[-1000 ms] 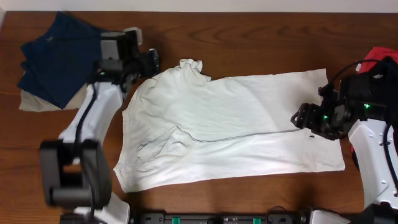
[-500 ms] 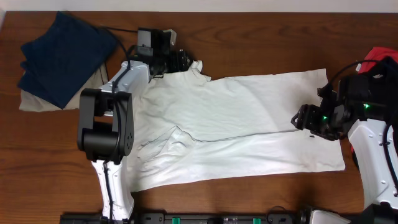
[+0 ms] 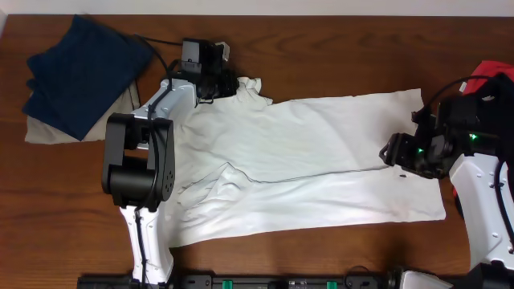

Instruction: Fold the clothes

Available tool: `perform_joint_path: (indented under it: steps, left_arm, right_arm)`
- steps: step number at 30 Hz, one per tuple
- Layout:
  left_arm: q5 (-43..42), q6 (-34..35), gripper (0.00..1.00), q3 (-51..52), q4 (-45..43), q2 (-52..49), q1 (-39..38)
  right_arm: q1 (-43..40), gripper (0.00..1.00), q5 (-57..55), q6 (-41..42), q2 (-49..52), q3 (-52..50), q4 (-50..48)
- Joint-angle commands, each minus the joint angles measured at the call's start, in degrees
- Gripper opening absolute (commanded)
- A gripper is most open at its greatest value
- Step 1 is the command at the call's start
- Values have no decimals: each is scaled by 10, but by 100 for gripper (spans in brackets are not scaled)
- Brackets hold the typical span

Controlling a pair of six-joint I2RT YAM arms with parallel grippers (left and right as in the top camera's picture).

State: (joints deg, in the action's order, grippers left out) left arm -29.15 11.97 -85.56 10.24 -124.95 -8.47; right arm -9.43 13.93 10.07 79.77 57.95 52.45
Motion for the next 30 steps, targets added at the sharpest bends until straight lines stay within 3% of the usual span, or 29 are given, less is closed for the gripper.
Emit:
perform_joint_path:
  steps: [1,11,17,27,28,30]
  left_arm:
    - [7,-3,6,-14,7,28,2]
    - [50,6,6,-14,129,154,5]
    - [74,6,6,-3,208,155,5]
    - [87,6,6,3,266,153,4]
    - [87,6,7,3,273,153,3]
    - [87,6,24,3,294,153,3]
  right_arm:
    - [9,61,-19,-12,1,0,-24]
    - [9,62,-31,-29,25,-30,-151]
    - [9,61,-33,-30,65,-32,-160]
    - [9,60,-32,-33,103,-32,-169]
    - [9,60,-32,-33,103,-32,-168]
    - [9,60,-32,-33,103,-32,-165]
